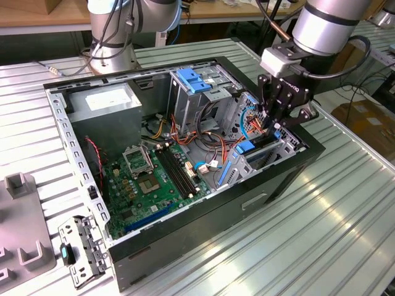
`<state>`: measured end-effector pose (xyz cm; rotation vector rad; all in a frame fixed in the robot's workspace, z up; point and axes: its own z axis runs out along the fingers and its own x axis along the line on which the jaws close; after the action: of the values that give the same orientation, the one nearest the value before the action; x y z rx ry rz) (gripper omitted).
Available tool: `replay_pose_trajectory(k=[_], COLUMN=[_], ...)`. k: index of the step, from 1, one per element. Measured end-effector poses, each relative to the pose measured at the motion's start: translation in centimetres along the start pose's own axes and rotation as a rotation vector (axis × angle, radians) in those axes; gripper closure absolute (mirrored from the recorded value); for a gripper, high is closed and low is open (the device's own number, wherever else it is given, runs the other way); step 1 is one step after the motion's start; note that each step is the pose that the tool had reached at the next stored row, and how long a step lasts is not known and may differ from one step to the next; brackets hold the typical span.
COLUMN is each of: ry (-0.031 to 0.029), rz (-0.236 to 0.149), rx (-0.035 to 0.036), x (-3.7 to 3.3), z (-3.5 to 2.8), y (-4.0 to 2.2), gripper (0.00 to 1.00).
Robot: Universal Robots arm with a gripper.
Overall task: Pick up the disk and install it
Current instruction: 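Insert the first disk wire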
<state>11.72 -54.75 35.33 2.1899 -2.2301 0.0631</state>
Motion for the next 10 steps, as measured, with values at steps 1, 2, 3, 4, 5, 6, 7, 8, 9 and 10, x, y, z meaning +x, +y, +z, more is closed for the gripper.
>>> replay_pose_trajectory(k=[1, 2, 3, 4, 5, 6, 7, 8, 9, 10], ry=[-0.0001, -0.0002, 0.0, 0.0, -0.0001, 0.0, 0.0, 0.0, -0.0001, 0.0], rz=[0.0, 0.0, 0.0, 0.0, 0.0, 0.0, 0.0, 0.0, 0.0, 0.0], rx=[0.0, 0.0, 0.0, 0.0, 0.0, 0.0, 0.0, 0.0, 0.0, 0.0], x=[0.0, 0.0, 0.0, 0.0, 0.0, 0.0, 0.0, 0.0, 0.0, 0.0], z=[0.0, 0.0, -0.02, -0.02, -0.02, -0.03, -0.03, -0.04, -0.03, -0.05], y=[0.0, 0.0, 0.0, 0.0, 0.0, 0.0, 0.0, 0.0, 0.0, 0.0], gripper=[0.76, 0.77, 0.84, 0.89, 0.89, 0.89, 0.89, 0.89, 0.89, 0.89])
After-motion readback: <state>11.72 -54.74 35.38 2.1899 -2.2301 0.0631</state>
